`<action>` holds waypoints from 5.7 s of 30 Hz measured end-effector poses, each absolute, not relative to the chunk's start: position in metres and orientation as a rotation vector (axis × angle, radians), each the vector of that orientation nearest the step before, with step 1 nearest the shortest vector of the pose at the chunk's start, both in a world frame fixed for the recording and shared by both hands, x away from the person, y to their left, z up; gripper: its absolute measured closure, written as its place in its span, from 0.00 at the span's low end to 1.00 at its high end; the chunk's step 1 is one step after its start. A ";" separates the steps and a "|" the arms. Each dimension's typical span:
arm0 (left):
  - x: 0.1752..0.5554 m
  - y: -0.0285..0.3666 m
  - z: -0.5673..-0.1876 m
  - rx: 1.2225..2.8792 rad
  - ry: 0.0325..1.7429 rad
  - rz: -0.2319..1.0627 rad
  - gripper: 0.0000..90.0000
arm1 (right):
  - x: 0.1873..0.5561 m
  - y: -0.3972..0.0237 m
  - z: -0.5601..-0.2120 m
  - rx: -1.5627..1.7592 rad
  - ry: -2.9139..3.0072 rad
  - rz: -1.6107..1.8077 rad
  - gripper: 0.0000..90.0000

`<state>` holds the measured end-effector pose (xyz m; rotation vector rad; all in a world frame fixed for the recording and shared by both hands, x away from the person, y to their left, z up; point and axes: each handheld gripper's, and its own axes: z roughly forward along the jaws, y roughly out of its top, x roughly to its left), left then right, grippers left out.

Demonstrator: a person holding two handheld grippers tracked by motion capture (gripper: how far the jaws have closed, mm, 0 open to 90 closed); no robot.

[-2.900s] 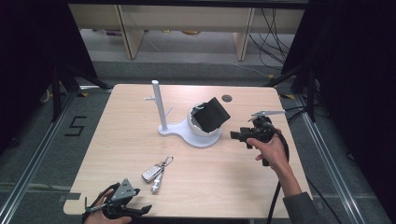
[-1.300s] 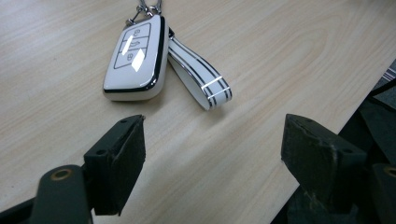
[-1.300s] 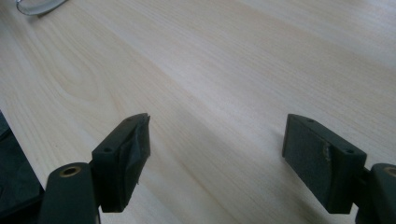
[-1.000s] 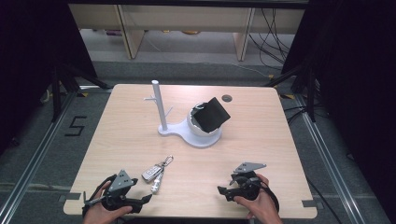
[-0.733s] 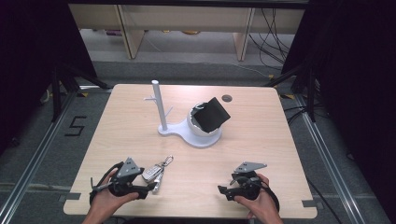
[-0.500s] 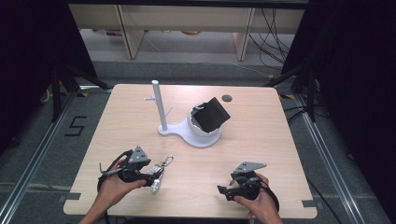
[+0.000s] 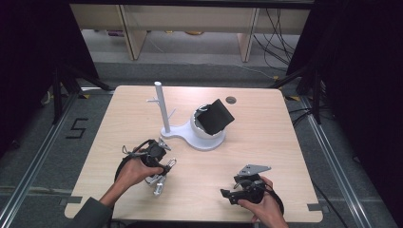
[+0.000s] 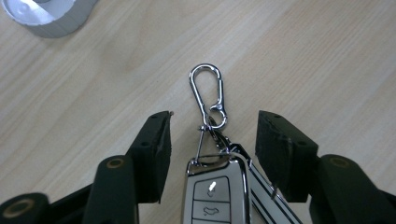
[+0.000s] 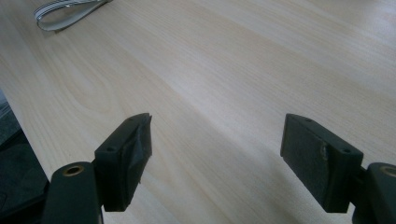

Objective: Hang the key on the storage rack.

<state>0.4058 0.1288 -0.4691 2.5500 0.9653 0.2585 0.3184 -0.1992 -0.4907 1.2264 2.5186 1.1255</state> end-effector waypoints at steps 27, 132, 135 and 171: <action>0.436 0.106 -0.480 2.751 0.996 0.107 0.74 | 0.319 -0.198 -0.489 1.190 2.540 1.126 0.29; 0.485 0.177 -0.270 2.592 1.115 0.405 0.83 | 0.321 -0.199 -0.495 1.239 2.542 1.149 0.29; 0.490 0.175 -0.272 2.579 1.136 0.416 0.83 | 0.321 -0.200 -0.495 1.243 2.545 1.145 0.29; 0.512 0.167 -0.300 2.562 1.172 0.404 0.83 | 0.320 -0.199 -0.493 1.226 2.563 1.123 0.29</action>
